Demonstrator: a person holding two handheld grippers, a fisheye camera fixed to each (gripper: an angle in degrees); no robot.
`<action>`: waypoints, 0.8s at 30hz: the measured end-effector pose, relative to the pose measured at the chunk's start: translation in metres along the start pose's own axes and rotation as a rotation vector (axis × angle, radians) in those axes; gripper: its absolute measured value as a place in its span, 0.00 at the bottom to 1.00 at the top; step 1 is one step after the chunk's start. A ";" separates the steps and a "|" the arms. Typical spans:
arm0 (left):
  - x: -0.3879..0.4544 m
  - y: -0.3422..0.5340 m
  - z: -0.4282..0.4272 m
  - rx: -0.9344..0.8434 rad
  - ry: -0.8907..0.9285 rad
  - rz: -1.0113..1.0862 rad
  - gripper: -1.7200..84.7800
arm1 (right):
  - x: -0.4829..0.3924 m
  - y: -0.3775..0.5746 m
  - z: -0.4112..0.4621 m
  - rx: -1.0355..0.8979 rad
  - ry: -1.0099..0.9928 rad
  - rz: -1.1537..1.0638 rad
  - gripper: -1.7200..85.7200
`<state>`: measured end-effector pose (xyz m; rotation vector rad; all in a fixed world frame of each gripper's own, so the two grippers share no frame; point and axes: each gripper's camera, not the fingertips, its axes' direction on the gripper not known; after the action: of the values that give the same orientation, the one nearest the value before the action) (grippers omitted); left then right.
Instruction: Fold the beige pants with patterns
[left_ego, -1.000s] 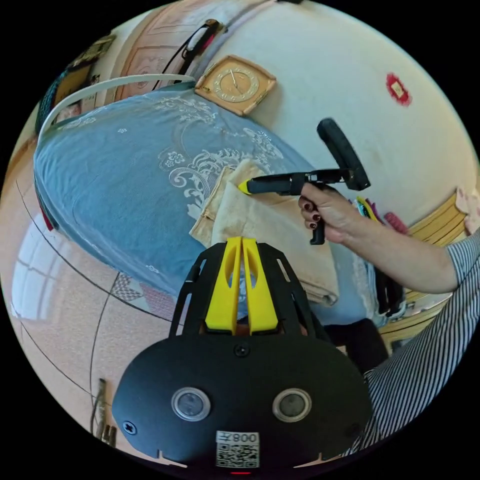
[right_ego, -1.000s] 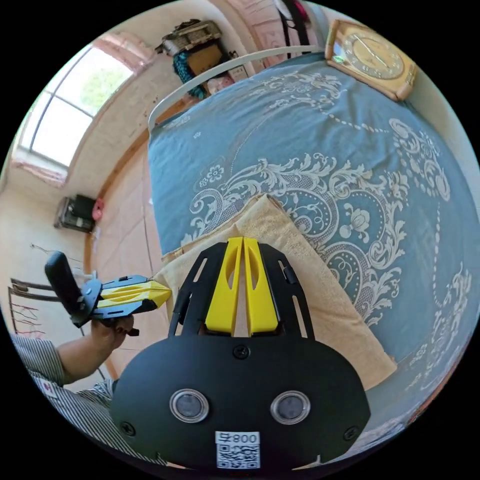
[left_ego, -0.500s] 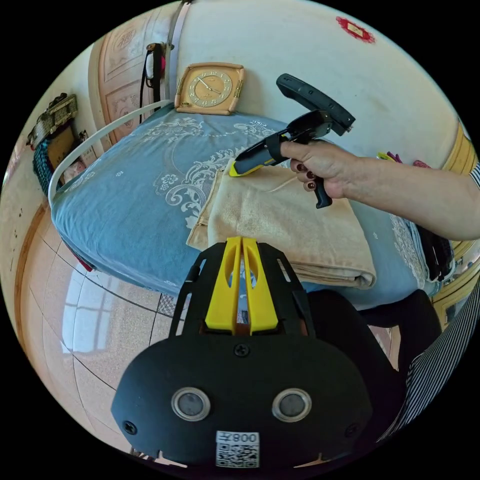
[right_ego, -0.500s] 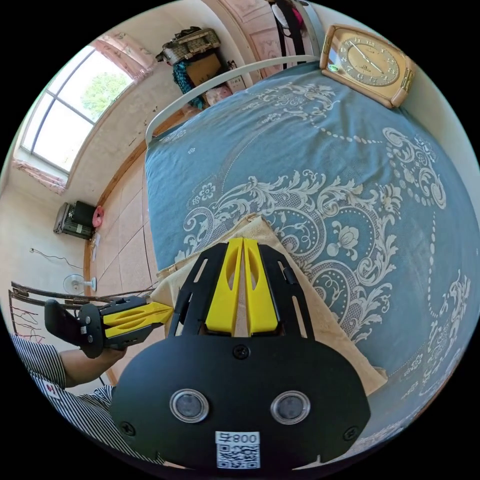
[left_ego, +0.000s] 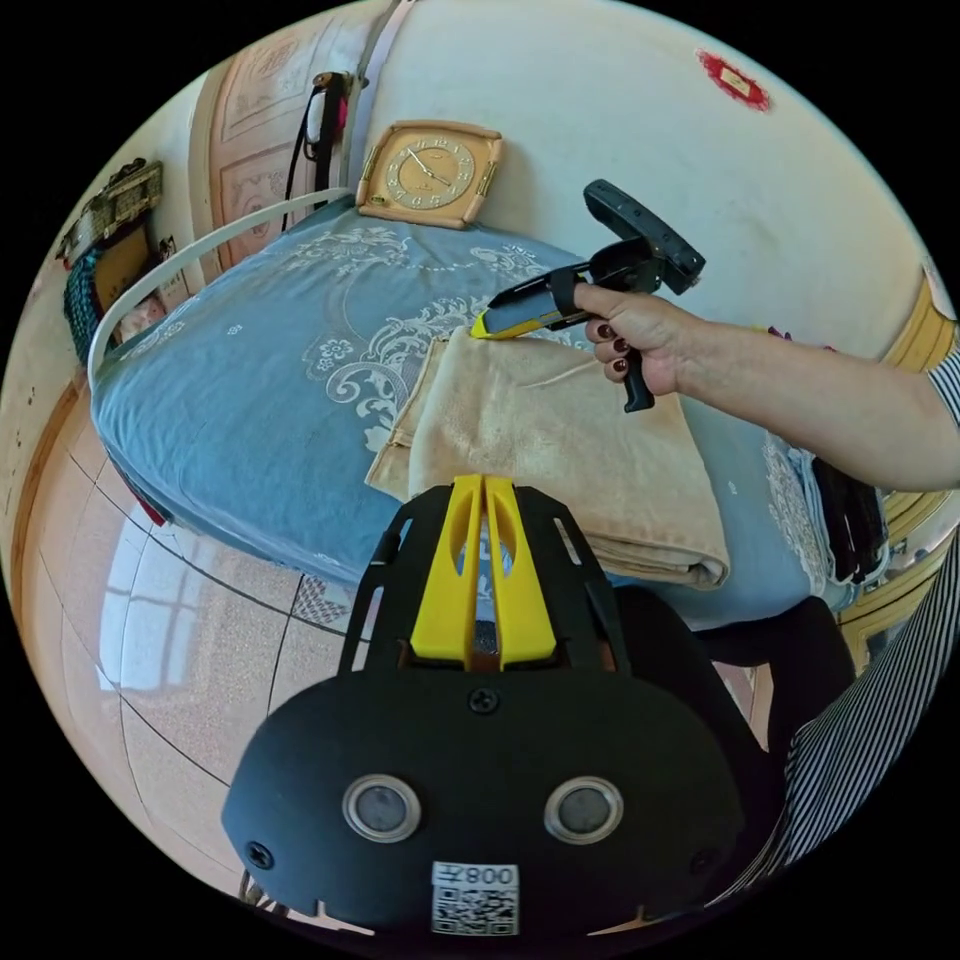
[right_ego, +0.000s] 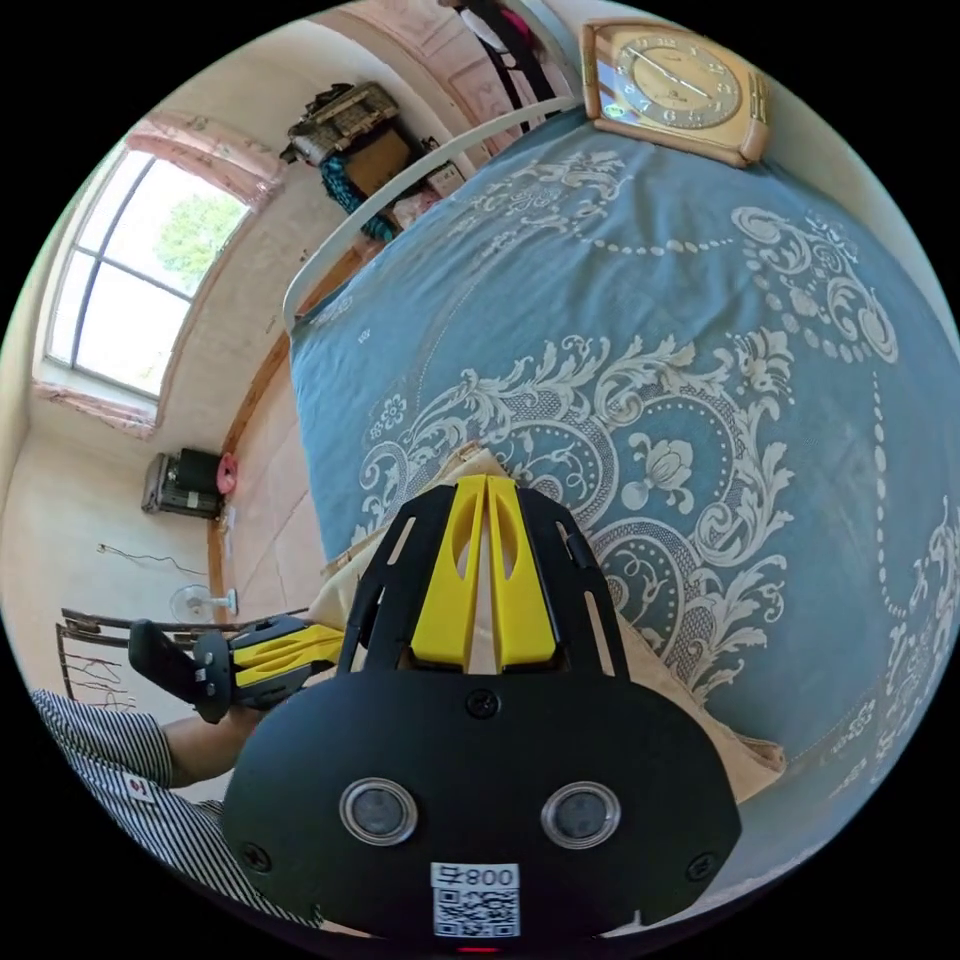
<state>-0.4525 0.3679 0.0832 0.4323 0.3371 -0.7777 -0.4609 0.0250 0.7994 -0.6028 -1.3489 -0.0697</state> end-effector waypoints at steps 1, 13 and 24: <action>0.008 0.003 -0.002 0.019 0.003 0.016 0.02 | 0.002 0.005 -0.011 0.015 0.007 0.001 0.02; 0.062 0.023 0.030 -0.058 0.085 0.119 0.02 | 0.083 0.149 -0.115 0.030 0.058 0.150 0.02; 0.114 0.035 0.044 -0.263 0.437 0.245 0.03 | 0.121 0.234 -0.209 0.102 -0.221 0.243 0.03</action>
<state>-0.3456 0.3001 0.0794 0.3835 0.7697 -0.3859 -0.1553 0.1650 0.8059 -0.6990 -1.4723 0.2682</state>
